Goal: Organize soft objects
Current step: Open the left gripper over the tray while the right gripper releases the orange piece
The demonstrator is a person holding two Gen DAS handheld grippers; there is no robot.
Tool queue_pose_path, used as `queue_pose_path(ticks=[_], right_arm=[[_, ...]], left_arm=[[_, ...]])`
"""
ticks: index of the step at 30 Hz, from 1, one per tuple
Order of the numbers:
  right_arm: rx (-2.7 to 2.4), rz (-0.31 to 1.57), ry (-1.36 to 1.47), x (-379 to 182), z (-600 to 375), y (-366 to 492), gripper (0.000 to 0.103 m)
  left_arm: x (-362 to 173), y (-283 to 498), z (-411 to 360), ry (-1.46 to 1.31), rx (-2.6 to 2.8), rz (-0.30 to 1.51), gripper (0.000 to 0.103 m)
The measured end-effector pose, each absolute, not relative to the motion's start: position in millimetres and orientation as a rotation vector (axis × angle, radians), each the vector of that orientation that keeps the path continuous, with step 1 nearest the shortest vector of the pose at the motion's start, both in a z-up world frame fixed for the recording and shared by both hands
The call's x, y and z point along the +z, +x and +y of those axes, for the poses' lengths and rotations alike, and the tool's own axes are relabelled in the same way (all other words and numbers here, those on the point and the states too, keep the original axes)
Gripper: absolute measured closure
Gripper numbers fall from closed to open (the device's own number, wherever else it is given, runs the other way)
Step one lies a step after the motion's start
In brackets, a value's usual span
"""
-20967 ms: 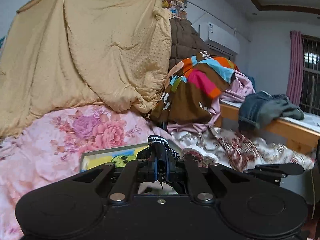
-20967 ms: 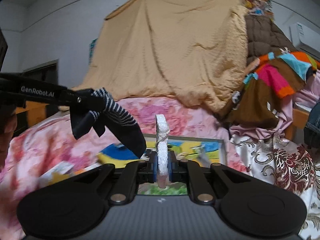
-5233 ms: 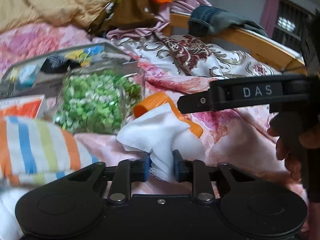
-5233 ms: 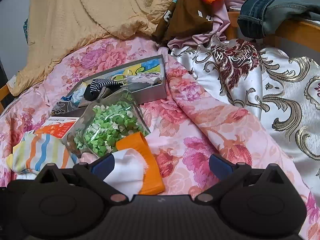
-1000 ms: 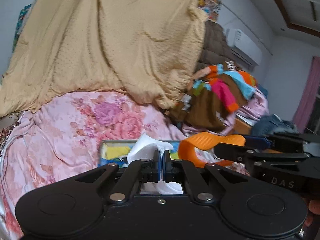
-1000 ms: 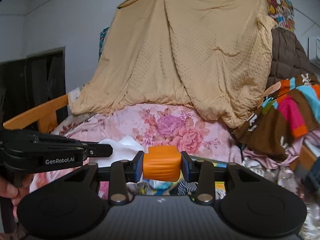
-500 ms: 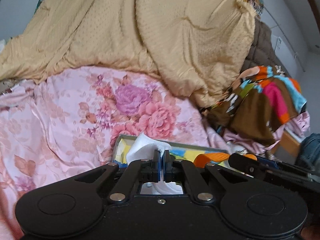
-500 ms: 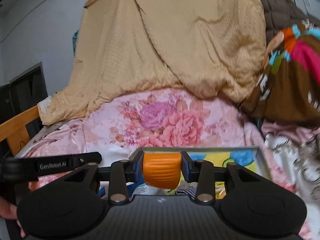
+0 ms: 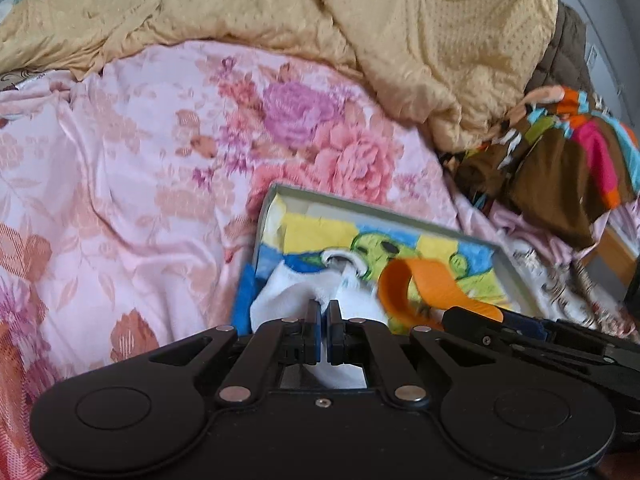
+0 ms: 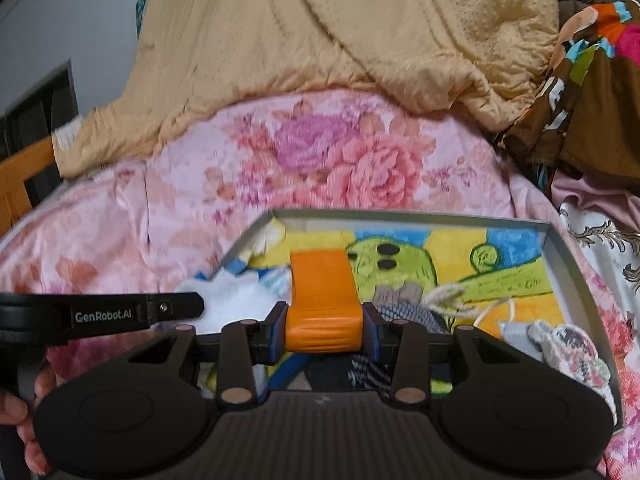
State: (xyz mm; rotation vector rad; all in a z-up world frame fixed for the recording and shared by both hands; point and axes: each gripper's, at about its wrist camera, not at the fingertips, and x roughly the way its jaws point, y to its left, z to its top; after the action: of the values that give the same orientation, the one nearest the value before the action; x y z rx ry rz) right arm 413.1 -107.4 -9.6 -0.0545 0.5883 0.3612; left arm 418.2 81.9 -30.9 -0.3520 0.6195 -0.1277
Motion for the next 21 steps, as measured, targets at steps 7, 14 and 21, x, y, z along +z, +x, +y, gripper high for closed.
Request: queue_pose_path(ticks=[7,14,21], right_arm=[[0.367,0.616,-0.102,-20.6,-100.7,409.7,0.056],[0.380,0.590,-0.103,-12.9,-112.0,392.9,0.029],[0.363,0.534,-0.062,9.8,-134.8,365.0,0.011]], left_arm=[[-44.0,422.3,80.9,-0.352,-0.143,0.679,0.093],[-37.4,406.1,82.5,-0.386,-0.105,0.658,0.069],[-13.5,371.6,78.5,-0.312,-0.080,0.599,0.034]])
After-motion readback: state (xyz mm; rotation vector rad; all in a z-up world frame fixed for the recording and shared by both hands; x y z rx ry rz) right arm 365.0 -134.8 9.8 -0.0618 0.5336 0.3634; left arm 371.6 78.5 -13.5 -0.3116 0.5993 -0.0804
